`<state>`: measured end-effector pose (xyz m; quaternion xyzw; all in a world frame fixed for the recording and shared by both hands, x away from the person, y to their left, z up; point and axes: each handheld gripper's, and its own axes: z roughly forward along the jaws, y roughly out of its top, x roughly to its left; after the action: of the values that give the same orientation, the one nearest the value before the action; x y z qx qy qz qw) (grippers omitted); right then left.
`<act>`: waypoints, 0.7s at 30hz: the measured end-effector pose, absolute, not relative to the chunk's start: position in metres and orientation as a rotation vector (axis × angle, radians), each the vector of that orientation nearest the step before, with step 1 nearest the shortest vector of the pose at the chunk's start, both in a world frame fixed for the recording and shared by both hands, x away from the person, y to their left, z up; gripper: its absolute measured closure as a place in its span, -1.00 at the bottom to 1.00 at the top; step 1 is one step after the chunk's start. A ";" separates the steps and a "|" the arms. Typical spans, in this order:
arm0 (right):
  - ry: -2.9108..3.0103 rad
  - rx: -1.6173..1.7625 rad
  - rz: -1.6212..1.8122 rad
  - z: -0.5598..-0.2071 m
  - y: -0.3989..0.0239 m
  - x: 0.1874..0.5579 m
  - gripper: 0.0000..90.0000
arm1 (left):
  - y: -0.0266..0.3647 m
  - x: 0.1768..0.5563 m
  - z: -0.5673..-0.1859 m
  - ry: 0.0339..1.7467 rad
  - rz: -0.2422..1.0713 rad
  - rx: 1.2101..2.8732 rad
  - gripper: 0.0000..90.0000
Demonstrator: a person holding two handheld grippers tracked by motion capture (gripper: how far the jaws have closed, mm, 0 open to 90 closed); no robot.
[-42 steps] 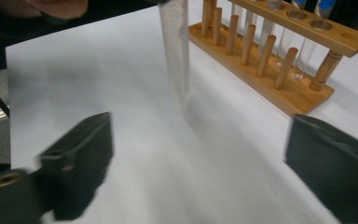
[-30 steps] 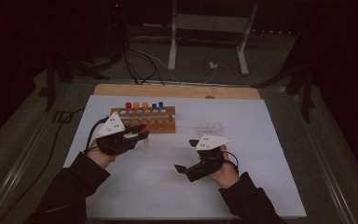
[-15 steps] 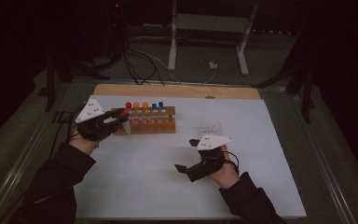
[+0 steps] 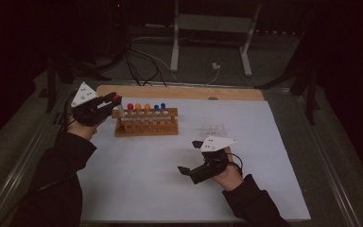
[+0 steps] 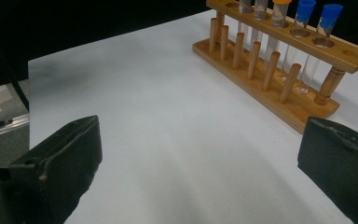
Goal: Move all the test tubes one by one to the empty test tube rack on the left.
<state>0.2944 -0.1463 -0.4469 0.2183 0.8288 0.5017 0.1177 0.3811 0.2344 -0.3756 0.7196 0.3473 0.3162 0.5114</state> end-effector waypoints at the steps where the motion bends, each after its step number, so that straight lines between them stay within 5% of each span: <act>1: 2.423 0.642 1.470 -0.447 -0.147 0.294 -1.00 | 0.235 0.383 -0.376 0.842 0.762 1.729 0.60; 21: 2.409 0.655 1.487 -0.446 -0.151 0.295 -1.00 | 0.227 0.425 -0.420 0.997 0.769 1.703 0.60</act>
<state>0.2954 -0.1513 -0.4459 0.2239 0.8233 0.5082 0.1174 0.4250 0.2275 -0.4199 0.7011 0.4106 0.3165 0.4896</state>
